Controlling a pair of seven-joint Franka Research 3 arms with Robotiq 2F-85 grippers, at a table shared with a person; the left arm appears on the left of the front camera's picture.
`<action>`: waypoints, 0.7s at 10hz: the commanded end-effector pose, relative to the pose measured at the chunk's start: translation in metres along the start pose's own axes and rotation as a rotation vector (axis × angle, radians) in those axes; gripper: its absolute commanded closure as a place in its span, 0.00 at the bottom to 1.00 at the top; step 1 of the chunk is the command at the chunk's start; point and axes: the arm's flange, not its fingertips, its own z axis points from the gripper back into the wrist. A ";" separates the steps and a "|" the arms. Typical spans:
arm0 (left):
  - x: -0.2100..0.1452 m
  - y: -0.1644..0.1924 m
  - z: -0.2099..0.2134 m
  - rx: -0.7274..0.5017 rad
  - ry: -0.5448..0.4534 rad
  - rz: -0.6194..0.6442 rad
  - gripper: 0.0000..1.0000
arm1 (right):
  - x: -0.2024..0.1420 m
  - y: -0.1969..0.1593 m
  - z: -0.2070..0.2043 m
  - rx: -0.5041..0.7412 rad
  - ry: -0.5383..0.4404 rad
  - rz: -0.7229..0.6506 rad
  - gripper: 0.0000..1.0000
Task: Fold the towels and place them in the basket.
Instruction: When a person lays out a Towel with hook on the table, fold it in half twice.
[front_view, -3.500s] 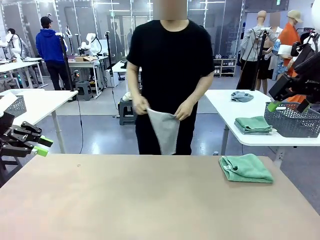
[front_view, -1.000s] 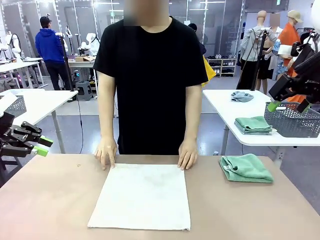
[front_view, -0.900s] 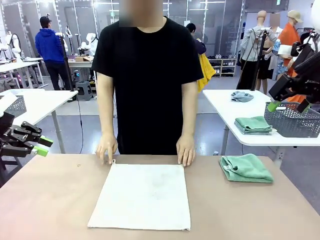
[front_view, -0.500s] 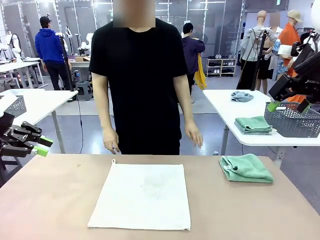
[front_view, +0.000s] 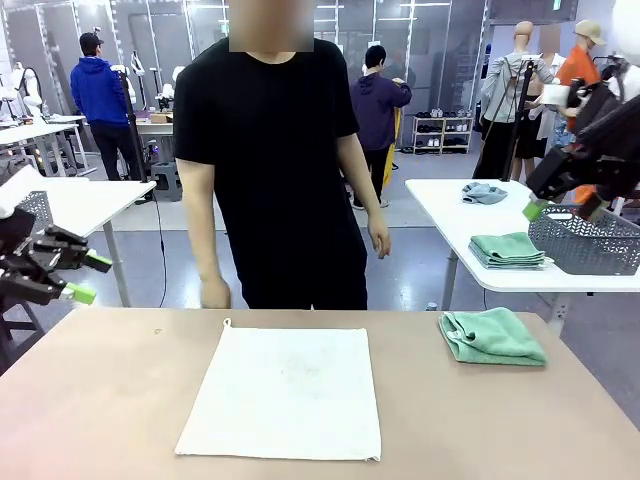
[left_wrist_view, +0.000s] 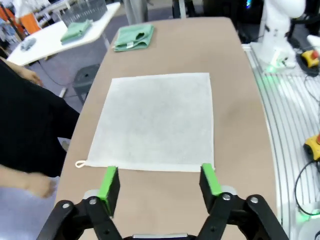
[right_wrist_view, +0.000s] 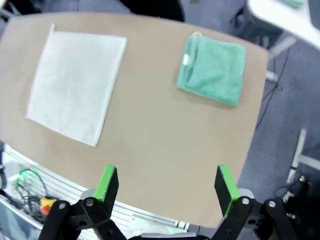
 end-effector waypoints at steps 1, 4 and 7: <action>0.057 -0.001 -0.027 -0.032 0.177 -0.006 0.00 | 0.014 0.042 -0.007 -0.008 -0.002 0.209 0.05; 0.126 -0.003 -0.119 -0.110 0.500 0.039 0.00 | 0.028 0.145 -0.057 0.007 0.093 0.694 0.06; 0.145 -0.020 -0.197 -0.125 0.735 0.157 0.00 | 0.009 0.208 -0.135 0.081 0.186 1.111 0.10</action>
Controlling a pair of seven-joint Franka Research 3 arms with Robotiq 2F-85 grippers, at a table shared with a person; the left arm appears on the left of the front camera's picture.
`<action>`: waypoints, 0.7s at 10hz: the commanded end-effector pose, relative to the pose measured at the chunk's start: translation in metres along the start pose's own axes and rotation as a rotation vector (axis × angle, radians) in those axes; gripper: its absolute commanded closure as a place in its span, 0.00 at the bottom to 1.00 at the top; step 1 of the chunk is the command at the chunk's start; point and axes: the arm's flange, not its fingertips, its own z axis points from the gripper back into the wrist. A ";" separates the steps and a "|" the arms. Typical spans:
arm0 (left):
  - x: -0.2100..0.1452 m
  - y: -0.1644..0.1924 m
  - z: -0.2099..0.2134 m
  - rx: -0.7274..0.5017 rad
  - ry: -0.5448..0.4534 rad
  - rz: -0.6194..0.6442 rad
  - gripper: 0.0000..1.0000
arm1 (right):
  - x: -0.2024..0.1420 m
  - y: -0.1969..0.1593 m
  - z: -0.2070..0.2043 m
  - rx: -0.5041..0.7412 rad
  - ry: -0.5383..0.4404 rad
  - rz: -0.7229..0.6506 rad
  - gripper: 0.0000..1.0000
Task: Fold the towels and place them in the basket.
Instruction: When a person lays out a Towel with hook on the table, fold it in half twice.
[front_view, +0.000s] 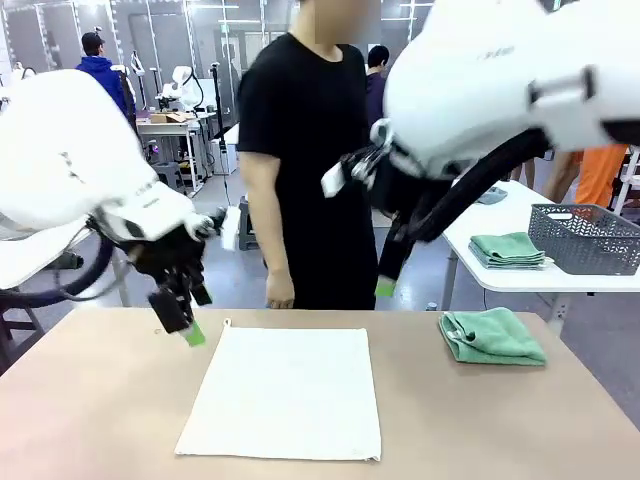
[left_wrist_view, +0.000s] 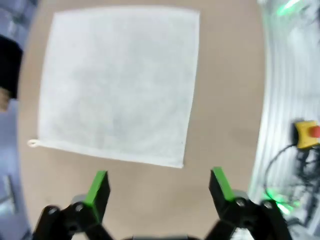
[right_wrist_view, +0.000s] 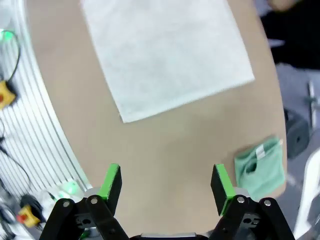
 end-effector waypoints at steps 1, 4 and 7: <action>0.010 0.013 -0.013 -0.039 0.120 0.065 0.00 | -0.007 -0.004 -0.047 0.036 0.032 0.213 0.10; 0.007 0.005 -0.033 -0.066 0.195 0.000 0.00 | -0.010 0.016 -0.106 0.150 0.085 0.357 0.13; 0.004 0.001 -0.043 -0.060 0.184 0.009 0.00 | -0.011 0.018 -0.117 0.162 0.109 0.344 0.14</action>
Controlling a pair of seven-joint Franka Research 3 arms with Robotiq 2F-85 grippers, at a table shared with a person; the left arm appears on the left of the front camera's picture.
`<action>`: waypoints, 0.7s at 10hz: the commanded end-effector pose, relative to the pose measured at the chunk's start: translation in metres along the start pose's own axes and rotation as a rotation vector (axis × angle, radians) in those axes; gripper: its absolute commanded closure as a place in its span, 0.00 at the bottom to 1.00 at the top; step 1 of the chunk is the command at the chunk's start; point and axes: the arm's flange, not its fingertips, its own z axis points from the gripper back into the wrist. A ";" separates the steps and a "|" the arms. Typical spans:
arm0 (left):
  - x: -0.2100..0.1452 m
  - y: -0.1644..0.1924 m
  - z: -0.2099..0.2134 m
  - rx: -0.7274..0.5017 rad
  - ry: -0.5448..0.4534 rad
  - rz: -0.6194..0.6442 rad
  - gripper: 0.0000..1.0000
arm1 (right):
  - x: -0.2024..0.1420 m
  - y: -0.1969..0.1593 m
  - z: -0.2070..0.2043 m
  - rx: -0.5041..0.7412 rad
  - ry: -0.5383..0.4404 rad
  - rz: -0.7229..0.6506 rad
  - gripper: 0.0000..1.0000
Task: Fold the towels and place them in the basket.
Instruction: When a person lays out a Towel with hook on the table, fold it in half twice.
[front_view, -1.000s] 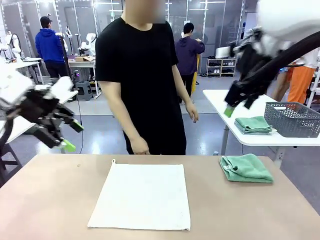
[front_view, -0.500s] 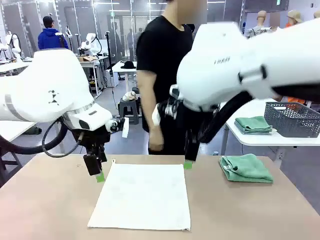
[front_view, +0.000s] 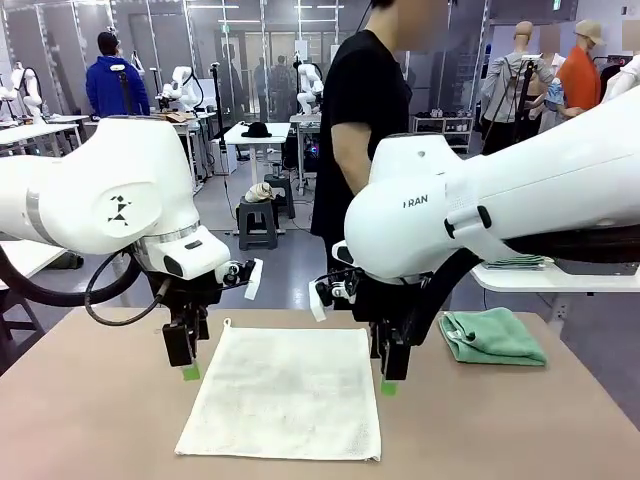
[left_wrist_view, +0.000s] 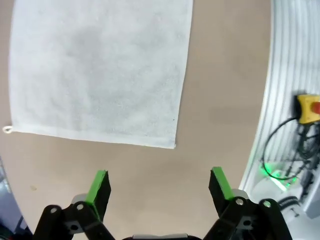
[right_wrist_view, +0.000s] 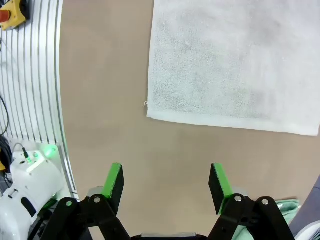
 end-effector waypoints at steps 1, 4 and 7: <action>-0.003 0.003 0.001 -0.002 -0.020 0.028 0.00 | -0.001 0.001 0.008 -0.013 -0.006 -0.006 0.14; -0.004 0.003 0.001 -0.001 -0.006 0.012 0.00 | -0.001 0.000 0.005 -0.009 -0.004 -0.002 0.15; -0.027 -0.016 -0.028 -0.008 -0.018 -0.050 0.00 | 0.000 0.021 -0.013 -0.087 0.013 0.001 0.14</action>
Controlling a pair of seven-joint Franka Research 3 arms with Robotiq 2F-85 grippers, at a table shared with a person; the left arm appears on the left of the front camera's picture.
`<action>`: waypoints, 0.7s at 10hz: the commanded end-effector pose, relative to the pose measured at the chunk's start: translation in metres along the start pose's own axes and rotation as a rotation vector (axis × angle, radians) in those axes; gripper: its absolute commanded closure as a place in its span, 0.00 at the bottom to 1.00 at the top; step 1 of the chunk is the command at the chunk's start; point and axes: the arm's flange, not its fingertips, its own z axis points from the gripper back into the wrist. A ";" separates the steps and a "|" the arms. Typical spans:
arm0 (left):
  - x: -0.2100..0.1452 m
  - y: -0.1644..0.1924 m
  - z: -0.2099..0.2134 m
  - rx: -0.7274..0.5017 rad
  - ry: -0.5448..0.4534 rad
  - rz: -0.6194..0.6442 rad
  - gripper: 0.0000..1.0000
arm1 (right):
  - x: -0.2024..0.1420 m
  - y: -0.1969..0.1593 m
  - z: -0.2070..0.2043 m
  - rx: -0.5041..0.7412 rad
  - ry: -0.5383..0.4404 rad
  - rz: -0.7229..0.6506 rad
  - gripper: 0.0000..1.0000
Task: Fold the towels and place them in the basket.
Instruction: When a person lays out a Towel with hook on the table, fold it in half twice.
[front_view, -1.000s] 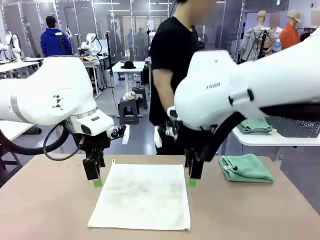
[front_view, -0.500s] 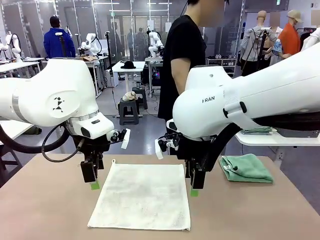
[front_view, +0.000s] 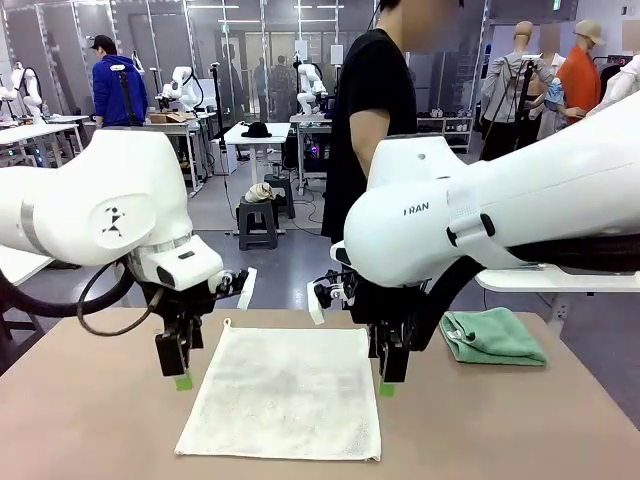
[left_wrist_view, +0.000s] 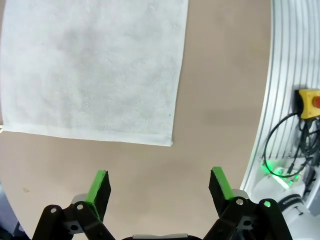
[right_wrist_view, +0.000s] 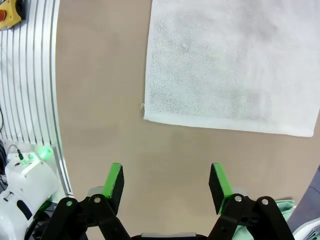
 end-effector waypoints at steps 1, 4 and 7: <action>-0.021 -0.017 -0.015 0.004 -0.019 -0.057 0.00 | -0.006 0.022 -0.013 -0.059 0.015 -0.024 0.14; -0.043 -0.022 -0.046 -0.048 -0.061 -0.094 0.00 | -0.009 0.037 -0.043 -0.080 0.017 -0.101 0.14; -0.044 -0.024 -0.081 0.003 -0.029 -0.095 0.00 | -0.013 0.032 -0.075 -0.077 -0.004 -0.082 0.14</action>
